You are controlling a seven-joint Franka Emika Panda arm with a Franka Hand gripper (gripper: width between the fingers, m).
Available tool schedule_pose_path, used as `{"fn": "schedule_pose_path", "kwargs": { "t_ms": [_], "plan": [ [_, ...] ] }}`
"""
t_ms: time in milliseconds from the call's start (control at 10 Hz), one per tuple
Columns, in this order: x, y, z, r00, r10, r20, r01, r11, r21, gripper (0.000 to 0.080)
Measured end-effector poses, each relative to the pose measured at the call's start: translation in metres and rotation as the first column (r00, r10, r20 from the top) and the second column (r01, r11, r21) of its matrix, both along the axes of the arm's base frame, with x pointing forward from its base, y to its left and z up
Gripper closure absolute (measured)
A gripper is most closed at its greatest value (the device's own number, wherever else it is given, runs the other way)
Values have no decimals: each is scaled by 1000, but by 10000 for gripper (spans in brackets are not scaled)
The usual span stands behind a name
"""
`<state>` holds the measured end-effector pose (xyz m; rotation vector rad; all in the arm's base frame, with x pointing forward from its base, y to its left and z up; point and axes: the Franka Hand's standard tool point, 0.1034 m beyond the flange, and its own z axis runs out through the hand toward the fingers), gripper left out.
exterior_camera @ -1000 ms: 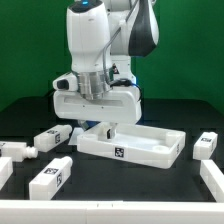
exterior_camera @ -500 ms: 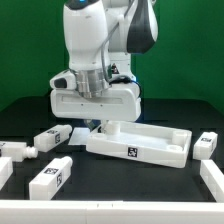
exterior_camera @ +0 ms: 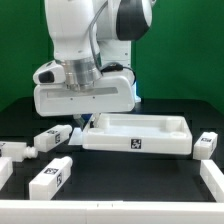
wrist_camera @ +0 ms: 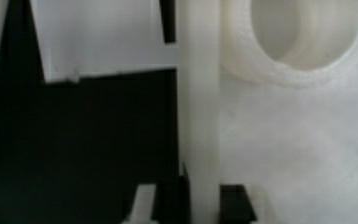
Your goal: Assemble desk
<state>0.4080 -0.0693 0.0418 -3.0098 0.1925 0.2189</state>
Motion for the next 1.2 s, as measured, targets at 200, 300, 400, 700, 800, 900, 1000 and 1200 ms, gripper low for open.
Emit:
{"fn": "schedule_pose_path", "kwargs": {
  "t_ms": [200,300,400,700,800,900,1000,1200],
  "plan": [
    [-1,0,-1,1000,1,-3,-1,1000,1,747],
    [0,0,0,1000,4,-3,-4,1000,2,747],
    [10,-4,8,999,43,-29,-42,999,22,747],
    [57,-8,26,996,79,-32,-78,996,52,747],
    [50,-7,23,996,80,-46,-77,995,57,747],
    [50,-7,23,996,80,-46,-78,995,57,747],
    [50,-6,21,996,80,-49,-77,995,58,747],
    [82,-4,21,996,58,-74,-53,996,69,747]
  ]
}}
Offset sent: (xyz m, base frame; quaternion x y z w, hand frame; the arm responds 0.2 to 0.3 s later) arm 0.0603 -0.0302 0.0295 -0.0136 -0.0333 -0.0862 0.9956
